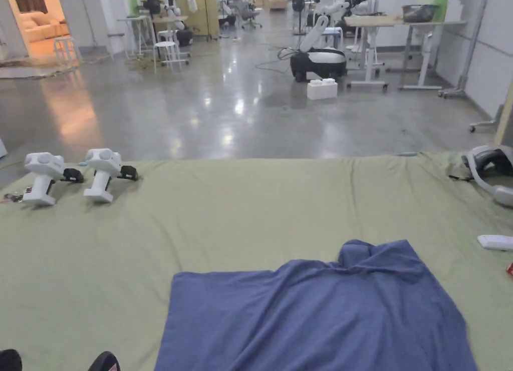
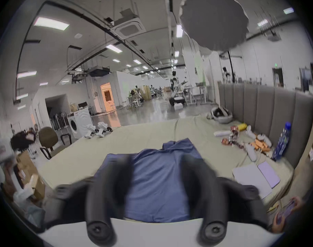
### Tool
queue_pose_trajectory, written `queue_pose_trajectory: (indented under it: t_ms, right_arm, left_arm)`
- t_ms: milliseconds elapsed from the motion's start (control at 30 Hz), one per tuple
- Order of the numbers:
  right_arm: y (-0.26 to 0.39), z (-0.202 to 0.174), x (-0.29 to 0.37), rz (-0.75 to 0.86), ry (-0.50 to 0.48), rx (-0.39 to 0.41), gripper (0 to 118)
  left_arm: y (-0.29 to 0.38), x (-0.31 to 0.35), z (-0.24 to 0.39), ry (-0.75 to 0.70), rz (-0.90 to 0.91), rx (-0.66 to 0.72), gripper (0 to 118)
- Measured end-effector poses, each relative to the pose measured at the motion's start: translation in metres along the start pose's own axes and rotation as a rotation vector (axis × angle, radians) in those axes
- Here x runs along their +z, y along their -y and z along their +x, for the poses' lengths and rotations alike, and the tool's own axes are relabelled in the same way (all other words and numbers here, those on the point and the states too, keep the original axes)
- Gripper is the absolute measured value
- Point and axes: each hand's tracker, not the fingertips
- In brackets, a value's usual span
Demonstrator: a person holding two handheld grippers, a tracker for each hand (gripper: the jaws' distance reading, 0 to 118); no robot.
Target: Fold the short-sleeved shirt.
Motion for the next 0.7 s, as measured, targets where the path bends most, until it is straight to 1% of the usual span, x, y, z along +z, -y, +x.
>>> queue_pose_trajectory:
  t_ms: [33, 67, 100, 133, 167, 200, 233, 267, 300, 367, 400, 433, 500, 533, 600, 633, 667, 700]
  right_arm:
    - [-0.002, -0.003, -0.002, -0.010, 0.003, -0.002, 10]
    - [-0.001, -0.005, -0.002, 0.001, 0.028, 0.000, 9]
    - [0.000, -0.004, -0.002, 0.006, 0.007, -0.027, 8]
    - [-0.001, -0.003, -0.003, -0.004, -0.034, -0.061, 5]
    - [0.000, -0.004, -0.003, -0.001, -0.018, -0.062, 4]
    - [0.002, -0.006, -0.002, 0.008, -0.003, -0.052, 4]
    - [0.003, -0.008, -0.001, 0.023, 0.006, -0.019, 4]
    - [0.004, -0.012, 0.000, 0.022, 0.041, 0.031, 4]
    - [0.004, -0.014, 0.001, 0.011, 0.044, 0.064, 3]
    - [0.009, -0.022, 0.002, 0.029, 0.045, 0.087, 3]
    - [0.010, -0.025, 0.002, 0.011, 0.022, 0.114, 3]
    - [0.012, -0.030, 0.003, 0.010, 0.028, 0.141, 3]
    - [0.014, -0.044, 0.003, 0.002, 0.026, 0.268, 3]
    - [0.016, -0.048, 0.003, 0.012, 0.043, 0.297, 3]
    - [0.017, -0.054, 0.006, 0.048, 0.017, 0.282, 2]
    - [0.018, -0.059, 0.009, 0.084, 0.016, 0.294, 2]
    - [0.017, -0.062, 0.010, 0.081, -0.027, 0.329, 2]
    - [0.016, -0.066, 0.009, 0.078, -0.002, 0.332, 2]
  left_arm:
    - [-0.003, 0.003, 0.001, 0.005, 0.009, -0.001, 58]
    - [-0.006, 0.004, 0.003, 0.007, 0.006, -0.001, 24]
    - [-0.006, 0.006, 0.000, 0.014, 0.005, -0.001, 1]
    - [-0.006, 0.007, 0.001, 0.024, 0.011, 0.000, 1]
    - [-0.003, 0.012, 0.006, -0.027, 0.041, -0.007, 1]
    - [-0.006, 0.013, 0.006, -0.048, 0.042, 0.002, 1]
    - [-0.008, 0.010, 0.004, -0.023, 0.009, 0.004, 1]
    - [-0.006, 0.009, 0.006, -0.015, -0.004, -0.003, 1]
    - [-0.003, 0.011, 0.009, -0.032, 0.004, -0.018, 1]
    - [0.000, 0.010, 0.008, -0.017, -0.014, -0.038, 1]
    - [0.002, 0.010, 0.010, -0.008, -0.019, -0.050, 1]
    - [0.003, 0.010, 0.012, 0.003, -0.024, -0.060, 1]
    - [0.008, 0.008, 0.015, 0.010, -0.035, -0.073, 1]
    - [0.009, 0.008, 0.015, 0.016, -0.040, -0.069, 1]
    - [0.010, 0.006, 0.016, 0.017, -0.055, -0.053, 1]
    - [0.013, 0.006, 0.017, 0.016, -0.059, -0.046, 1]
    - [0.013, 0.005, 0.016, 0.025, -0.065, -0.039, 1]
    - [0.014, 0.005, 0.017, 0.032, -0.069, -0.041, 1]
